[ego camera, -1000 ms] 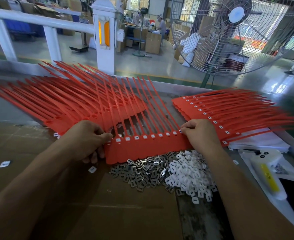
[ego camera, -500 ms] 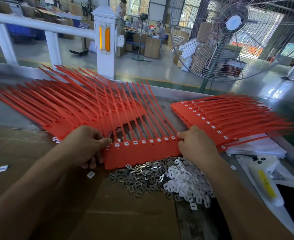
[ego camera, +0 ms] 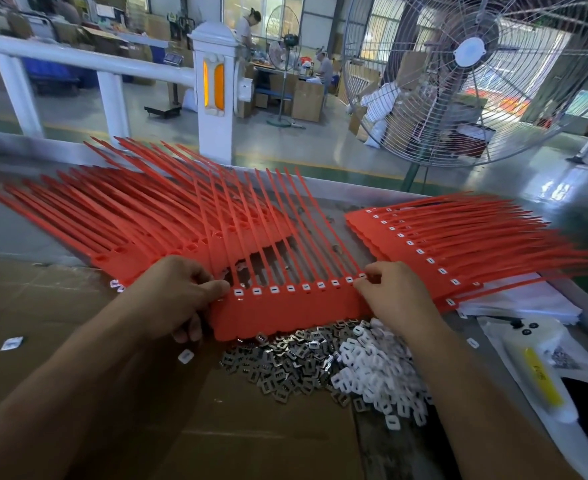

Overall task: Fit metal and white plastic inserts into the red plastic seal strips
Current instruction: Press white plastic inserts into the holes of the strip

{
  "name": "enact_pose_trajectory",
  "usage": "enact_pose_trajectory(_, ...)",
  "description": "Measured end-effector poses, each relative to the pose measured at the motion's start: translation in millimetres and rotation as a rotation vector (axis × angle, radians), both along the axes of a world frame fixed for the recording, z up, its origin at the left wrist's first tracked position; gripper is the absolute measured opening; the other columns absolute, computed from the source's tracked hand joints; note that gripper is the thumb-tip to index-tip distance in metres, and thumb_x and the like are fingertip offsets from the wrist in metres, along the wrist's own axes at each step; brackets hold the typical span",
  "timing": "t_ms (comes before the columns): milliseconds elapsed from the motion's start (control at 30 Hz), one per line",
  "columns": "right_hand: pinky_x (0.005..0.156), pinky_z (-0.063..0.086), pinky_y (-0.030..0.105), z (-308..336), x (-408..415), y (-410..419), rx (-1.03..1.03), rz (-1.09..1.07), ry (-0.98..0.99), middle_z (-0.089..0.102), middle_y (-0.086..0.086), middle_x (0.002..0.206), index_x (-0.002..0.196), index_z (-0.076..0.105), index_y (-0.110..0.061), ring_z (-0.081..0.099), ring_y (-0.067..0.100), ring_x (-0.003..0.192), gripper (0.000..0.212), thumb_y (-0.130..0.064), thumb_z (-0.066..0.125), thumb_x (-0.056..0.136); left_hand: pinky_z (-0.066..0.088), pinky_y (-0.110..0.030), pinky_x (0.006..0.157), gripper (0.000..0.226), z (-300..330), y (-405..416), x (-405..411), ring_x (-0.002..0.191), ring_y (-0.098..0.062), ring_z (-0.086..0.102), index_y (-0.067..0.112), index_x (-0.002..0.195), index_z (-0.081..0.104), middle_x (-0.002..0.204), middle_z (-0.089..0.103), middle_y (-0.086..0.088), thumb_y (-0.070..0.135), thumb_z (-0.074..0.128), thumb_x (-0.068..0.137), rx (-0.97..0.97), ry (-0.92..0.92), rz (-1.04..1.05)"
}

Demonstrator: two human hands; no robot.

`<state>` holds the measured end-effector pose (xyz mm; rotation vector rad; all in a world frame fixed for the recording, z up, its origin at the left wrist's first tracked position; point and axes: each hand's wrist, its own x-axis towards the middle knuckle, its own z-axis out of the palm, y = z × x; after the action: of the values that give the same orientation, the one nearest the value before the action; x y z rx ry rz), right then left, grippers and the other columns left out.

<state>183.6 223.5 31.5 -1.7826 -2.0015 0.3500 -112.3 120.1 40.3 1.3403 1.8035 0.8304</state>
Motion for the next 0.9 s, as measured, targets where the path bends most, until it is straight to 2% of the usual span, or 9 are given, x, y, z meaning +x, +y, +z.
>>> enact_pose_trajectory(100, 0.078, 0.045, 0.027, 3, 5, 2, 0.026, -0.04, 0.247, 0.071, -0.006, 0.108, 0.114, 0.075, -0.022, 0.064, 0.011, 0.094, 0.021, -0.028, 0.072, 0.093, 0.046, -0.028, 0.042, 0.02, 1, 0, 1, 0.042, -0.022, 0.059, 0.013, 0.094, 0.07, 0.055, 0.066, -0.016, 0.032, 0.065, 0.098, 0.053, -0.053, 0.013)
enact_pose_trajectory(200, 0.057, 0.048, 0.013, 1, 7, 2, -0.017, -0.059, 0.516, 0.069, -0.01, 0.101, 0.109, 0.072, -0.025, 0.068, -0.001, 0.076, 0.016, -0.028, 0.073, 0.093, 0.044, -0.026, 0.04, 0.018, 1, 1, 2, 0.041, -0.022, 0.056, 0.012, 0.097, 0.069, 0.055, 0.065, -0.017, 0.03, 0.063, 0.099, 0.096, -0.118, 0.025)
enact_pose_trajectory(267, 0.046, 0.051, 0.017, -1, 7, 0, -0.115, -0.045, 0.683, 0.072, -0.003, 0.099, 0.111, 0.071, -0.024, 0.072, 0.0, 0.066, 0.017, -0.024, 0.074, 0.093, 0.045, -0.025, 0.04, 0.017, 1, 2, 4, 0.041, -0.022, 0.056, 0.012, 0.098, 0.068, 0.055, 0.065, -0.017, 0.028, 0.063, 0.099, 0.122, -0.119, 0.024)
enact_pose_trajectory(333, 0.045, 0.053, 0.023, -2, 10, 0, -0.229, -0.019, 0.787, 0.078, 0.003, 0.095, 0.111, 0.072, -0.02, 0.076, 0.013, 0.064, 0.02, -0.024, 0.077, 0.092, 0.047, -0.027, 0.041, 0.016, -1, 1, 5, 0.041, -0.022, 0.057, 0.014, 0.097, 0.067, 0.055, 0.066, -0.016, 0.029, 0.063, 0.099, 0.153, -0.094, 0.011)
enact_pose_trajectory(433, 0.04, 0.047, 0.024, -1, 18, 2, -0.35, 0.002, 0.876, 0.079, 0.012, 0.09, 0.104, 0.074, -0.013, 0.068, 0.025, 0.053, 0.03, -0.034, 0.082, 0.084, 0.047, -0.026, 0.041, 0.014, -3, 1, 4, 0.041, -0.02, 0.057, 0.017, 0.096, 0.067, 0.055, 0.066, -0.015, 0.029, 0.063, 0.099, 0.197, -0.064, 0.001)
enact_pose_trajectory(567, 0.041, 0.046, 0.027, -3, 25, 3, -0.389, 0.145, 0.855, 0.078, 0.014, 0.089, 0.099, 0.081, -0.012, 0.062, 0.023, 0.054, 0.038, -0.043, 0.083, 0.076, 0.045, -0.026, 0.039, 0.014, -3, 2, 6, 0.04, -0.021, 0.057, 0.016, 0.096, 0.066, 0.051, 0.063, -0.015, 0.029, 0.062, 0.099, 0.245, -0.066, -0.026)
enact_pose_trajectory(700, 0.045, 0.049, 0.028, -1, 28, 1, -0.431, 0.266, 0.796, 0.079, 0.009, 0.088, 0.097, 0.082, -0.019, 0.067, 0.016, 0.061, 0.019, -0.034, 0.079, 0.085, 0.044, -0.026, 0.034, 0.012, 0, 1, 6, 0.036, -0.025, 0.059, 0.015, 0.094, 0.064, 0.048, 0.057, -0.019, 0.026, 0.063, 0.099, 0.272, -0.211, -0.042)
enact_pose_trajectory(800, 0.05, 0.053, 0.029, 2, 32, 1, -0.433, 0.303, 0.812, 0.079, 0.009, 0.092, 0.099, 0.081, -0.016, 0.069, 0.019, 0.068, 0.02, -0.029, 0.077, 0.085, 0.04, -0.026, 0.034, 0.013, -1, 2, 7, 0.035, -0.021, 0.055, 0.024, 0.086, 0.066, 0.049, 0.059, -0.017, 0.029, 0.065, 0.098, 0.371, -0.129, -0.051)
enact_pose_trajectory(900, 0.049, 0.055, 0.031, 4, 34, 1, -0.418, 0.268, 0.932, 0.078, 0.014, 0.096, 0.101, 0.077, -0.004, 0.072, 0.026, 0.071, 0.015, -0.014, 0.072, 0.091, 0.039, -0.025, 0.037, 0.013, -3, 4, 9, 0.036, -0.019, 0.052, 0.019, 0.089, 0.065, 0.047, 0.058, -0.014, 0.028, 0.065, 0.097, 0.452, -0.108, -0.039)
